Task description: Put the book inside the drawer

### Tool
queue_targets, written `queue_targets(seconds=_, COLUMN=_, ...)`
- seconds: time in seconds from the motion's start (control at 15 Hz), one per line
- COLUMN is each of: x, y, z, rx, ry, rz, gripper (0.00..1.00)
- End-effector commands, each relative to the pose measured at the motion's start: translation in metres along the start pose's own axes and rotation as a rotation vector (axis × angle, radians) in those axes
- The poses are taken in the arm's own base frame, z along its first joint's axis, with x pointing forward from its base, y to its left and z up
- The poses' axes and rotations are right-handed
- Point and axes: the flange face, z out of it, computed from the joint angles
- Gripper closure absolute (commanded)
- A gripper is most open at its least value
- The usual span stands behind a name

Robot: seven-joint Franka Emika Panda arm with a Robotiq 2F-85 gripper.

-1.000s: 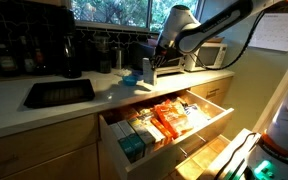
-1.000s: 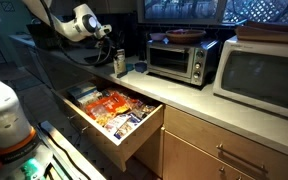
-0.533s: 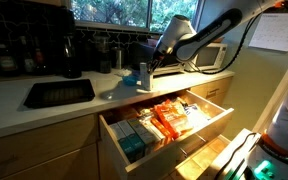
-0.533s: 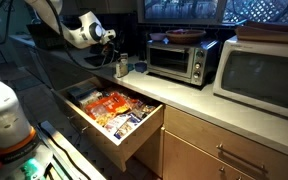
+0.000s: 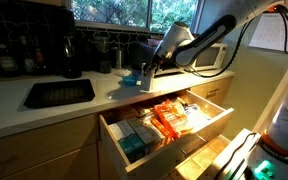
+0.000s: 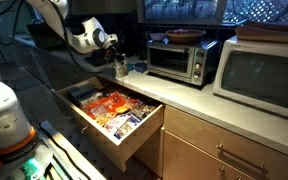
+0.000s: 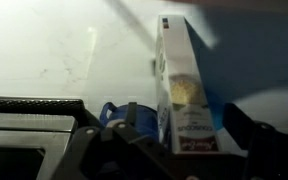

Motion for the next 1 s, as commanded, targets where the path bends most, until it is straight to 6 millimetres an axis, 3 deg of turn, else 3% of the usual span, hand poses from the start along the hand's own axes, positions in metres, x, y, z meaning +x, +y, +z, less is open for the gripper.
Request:
queue_targets(seconds=0.0, x=-0.017, y=0.003, z=0.015, rx=-0.005, ry=-0.043, rz=-0.001, gripper=0.00)
queue_targets(seconds=0.53, x=-0.027, y=0.001, z=-0.005, rx=0.000, ry=-0.056, rz=0.010, gripper=0.00)
queue_targets(seconds=0.93, x=-0.040, y=0.007, z=0.016, rx=-0.028, ry=-0.062, rz=0.057, gripper=0.00)
